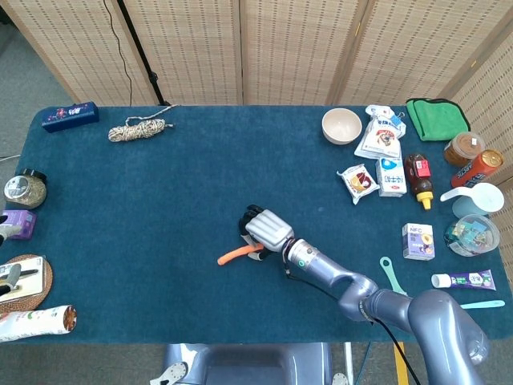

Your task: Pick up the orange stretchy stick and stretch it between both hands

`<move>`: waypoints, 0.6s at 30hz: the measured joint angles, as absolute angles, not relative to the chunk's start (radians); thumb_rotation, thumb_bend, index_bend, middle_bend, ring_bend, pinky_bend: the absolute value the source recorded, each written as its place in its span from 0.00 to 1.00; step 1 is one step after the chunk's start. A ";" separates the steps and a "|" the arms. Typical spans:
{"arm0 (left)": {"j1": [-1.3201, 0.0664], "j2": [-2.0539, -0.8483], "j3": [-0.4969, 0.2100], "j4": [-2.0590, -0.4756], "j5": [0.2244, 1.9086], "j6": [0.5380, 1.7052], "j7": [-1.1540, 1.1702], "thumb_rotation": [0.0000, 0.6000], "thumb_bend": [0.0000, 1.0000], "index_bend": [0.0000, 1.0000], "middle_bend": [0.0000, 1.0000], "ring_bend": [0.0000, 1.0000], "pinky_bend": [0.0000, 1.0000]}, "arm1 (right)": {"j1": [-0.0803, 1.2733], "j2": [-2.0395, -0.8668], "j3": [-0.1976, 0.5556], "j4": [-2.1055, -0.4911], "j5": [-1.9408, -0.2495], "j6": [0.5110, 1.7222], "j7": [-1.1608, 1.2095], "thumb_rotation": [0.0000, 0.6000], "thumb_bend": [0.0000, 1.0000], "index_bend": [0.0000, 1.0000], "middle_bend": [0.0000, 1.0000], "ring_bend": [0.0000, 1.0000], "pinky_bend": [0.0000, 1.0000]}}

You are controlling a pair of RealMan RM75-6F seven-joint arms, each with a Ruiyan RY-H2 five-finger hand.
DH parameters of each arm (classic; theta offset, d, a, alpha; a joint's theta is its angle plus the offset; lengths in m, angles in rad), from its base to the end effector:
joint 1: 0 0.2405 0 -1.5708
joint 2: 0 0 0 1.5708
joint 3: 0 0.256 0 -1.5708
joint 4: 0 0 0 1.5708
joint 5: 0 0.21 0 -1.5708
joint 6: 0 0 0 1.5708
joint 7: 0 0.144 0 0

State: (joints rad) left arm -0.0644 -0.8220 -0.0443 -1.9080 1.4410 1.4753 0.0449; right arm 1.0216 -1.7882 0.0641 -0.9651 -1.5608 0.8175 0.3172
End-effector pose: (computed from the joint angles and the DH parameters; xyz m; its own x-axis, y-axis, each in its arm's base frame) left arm -0.2792 0.1699 0.2219 0.4326 0.0304 0.9011 0.8994 0.0545 -0.4336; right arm -0.0895 -0.3782 -0.0928 0.4881 -0.3467 0.8010 -0.7102 -0.6912 0.1337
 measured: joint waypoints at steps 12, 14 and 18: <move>-0.066 -0.824 -0.045 -1.906 1.446 1.475 0.042 1.00 0.39 0.24 0.13 0.13 0.05 | 0.998 -1.756 0.072 -0.995 -1.533 0.823 0.300 1.00 0.42 0.70 0.37 0.29 0.16; -0.067 -0.824 -0.045 -1.908 1.447 1.476 0.043 1.00 0.39 0.24 0.13 0.13 0.05 | 0.992 -1.749 0.072 -1.001 -1.530 0.825 0.297 1.00 0.43 0.70 0.37 0.29 0.16; -0.068 -0.824 -0.046 -1.913 1.451 1.476 0.046 1.00 0.39 0.24 0.13 0.13 0.05 | 0.976 -1.729 0.070 -1.019 -1.524 0.834 0.291 1.00 0.45 0.70 0.37 0.30 0.16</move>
State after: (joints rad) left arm -0.0681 -0.8239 -0.0457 -1.9129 1.4507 1.4760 0.0459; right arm 0.9763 -1.7293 0.0697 -1.0190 -1.5242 0.8344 0.2912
